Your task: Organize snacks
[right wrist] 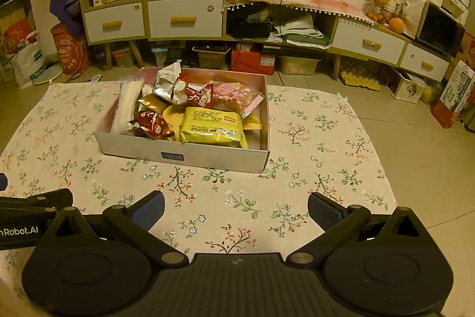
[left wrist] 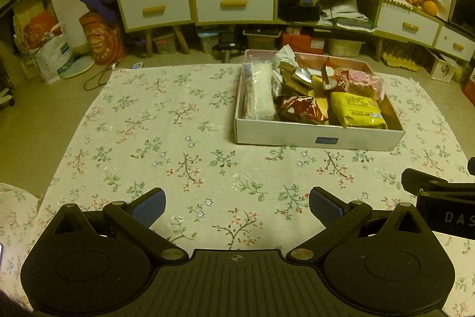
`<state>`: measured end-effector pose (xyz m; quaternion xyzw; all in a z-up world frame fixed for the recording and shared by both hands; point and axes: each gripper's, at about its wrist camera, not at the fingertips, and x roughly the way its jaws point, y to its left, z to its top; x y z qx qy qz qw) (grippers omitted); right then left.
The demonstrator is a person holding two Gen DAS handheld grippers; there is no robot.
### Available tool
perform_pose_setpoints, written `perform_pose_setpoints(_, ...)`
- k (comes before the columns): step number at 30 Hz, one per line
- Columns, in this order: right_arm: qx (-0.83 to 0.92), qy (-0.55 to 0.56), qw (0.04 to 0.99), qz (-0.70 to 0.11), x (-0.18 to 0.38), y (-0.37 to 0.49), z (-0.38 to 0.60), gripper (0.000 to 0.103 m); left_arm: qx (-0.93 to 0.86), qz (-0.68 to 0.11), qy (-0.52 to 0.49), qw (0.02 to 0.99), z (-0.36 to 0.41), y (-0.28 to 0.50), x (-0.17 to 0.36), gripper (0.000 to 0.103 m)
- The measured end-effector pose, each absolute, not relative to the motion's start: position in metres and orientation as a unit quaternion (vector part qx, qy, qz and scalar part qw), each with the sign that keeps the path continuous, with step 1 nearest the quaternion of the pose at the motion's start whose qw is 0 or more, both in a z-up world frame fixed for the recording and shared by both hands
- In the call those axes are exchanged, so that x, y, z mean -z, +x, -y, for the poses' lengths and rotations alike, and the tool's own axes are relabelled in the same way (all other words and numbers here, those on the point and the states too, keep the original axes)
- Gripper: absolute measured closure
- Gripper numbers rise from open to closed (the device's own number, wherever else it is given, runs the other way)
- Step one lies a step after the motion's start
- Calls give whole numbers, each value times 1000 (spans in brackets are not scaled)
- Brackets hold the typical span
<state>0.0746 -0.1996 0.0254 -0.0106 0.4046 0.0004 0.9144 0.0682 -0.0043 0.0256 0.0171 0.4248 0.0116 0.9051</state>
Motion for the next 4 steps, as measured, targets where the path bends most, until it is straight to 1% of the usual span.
perform_pose_setpoints(4,-1,-11,914,-406,-26,75,199,26,-10,-424,20,906,5,68,-26,0)
